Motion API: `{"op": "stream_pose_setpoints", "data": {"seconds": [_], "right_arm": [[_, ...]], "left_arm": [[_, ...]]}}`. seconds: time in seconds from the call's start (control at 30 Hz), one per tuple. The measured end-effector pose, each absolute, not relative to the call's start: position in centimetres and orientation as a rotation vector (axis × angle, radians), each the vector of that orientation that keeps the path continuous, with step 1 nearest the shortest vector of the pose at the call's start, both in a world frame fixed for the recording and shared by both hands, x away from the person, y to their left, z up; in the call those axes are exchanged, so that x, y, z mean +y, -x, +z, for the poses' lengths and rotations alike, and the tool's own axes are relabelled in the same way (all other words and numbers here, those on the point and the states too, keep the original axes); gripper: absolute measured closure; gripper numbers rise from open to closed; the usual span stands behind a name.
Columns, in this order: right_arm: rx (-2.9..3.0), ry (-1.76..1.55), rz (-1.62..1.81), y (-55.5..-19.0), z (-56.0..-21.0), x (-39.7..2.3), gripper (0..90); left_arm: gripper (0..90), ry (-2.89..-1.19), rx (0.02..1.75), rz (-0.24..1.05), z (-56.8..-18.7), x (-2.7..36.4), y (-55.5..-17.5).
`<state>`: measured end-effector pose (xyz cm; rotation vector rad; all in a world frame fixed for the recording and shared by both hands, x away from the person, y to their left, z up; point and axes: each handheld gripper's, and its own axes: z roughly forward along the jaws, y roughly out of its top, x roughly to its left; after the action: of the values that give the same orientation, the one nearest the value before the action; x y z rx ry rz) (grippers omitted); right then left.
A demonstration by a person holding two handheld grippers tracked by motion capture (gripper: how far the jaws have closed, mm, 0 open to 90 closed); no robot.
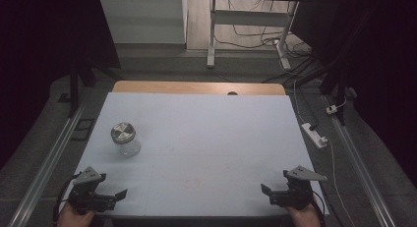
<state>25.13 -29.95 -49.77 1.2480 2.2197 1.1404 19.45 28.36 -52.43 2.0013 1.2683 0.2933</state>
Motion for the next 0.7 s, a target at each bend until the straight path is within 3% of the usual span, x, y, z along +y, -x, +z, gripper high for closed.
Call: {"op": "stream_pose_setpoints", "data": {"seconds": [0.7], "right_arm": [[2.277, -1.198, 1.141, -25.15, -49.81, -29.62, 0.0]], "left_arm": [[0.1, -2.037, 1.243, 0.283, -52.45, 28.07, -19.57]]}}
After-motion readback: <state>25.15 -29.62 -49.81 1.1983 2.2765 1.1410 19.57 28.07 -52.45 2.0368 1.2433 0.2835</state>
